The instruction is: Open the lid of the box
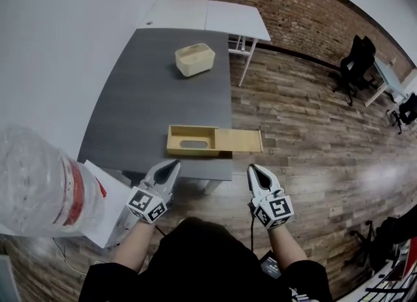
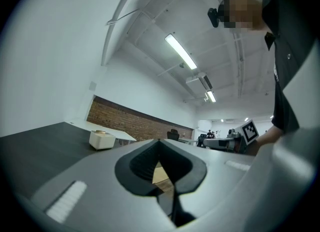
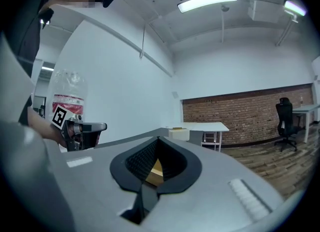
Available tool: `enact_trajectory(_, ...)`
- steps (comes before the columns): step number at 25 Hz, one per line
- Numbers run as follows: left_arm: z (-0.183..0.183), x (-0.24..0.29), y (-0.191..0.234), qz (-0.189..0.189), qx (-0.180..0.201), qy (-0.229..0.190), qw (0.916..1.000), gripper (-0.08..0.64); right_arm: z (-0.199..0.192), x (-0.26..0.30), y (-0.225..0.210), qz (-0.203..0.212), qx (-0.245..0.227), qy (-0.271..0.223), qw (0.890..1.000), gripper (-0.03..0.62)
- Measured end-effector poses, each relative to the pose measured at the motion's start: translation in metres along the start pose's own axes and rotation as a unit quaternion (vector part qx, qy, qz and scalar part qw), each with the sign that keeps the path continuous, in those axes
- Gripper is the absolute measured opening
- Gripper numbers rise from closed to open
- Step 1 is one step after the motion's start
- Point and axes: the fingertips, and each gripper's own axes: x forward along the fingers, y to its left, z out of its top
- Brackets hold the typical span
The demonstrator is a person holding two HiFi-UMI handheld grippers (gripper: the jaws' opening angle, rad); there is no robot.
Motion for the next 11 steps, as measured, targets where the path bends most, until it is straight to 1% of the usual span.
enact_trajectory(3,0.001,0.002,0.000,0.002,0.000,0.001,1.0000,-0.002,-0.003,0.000,-0.008,-0.004,0.009,0.006,1.000,0.001)
enact_trajectory(11,-0.004,0.001,0.008,0.008,-0.009,0.008,0.9999,-0.002,-0.001,0.001,-0.013,-0.006,0.011,0.003,1.000,0.001)
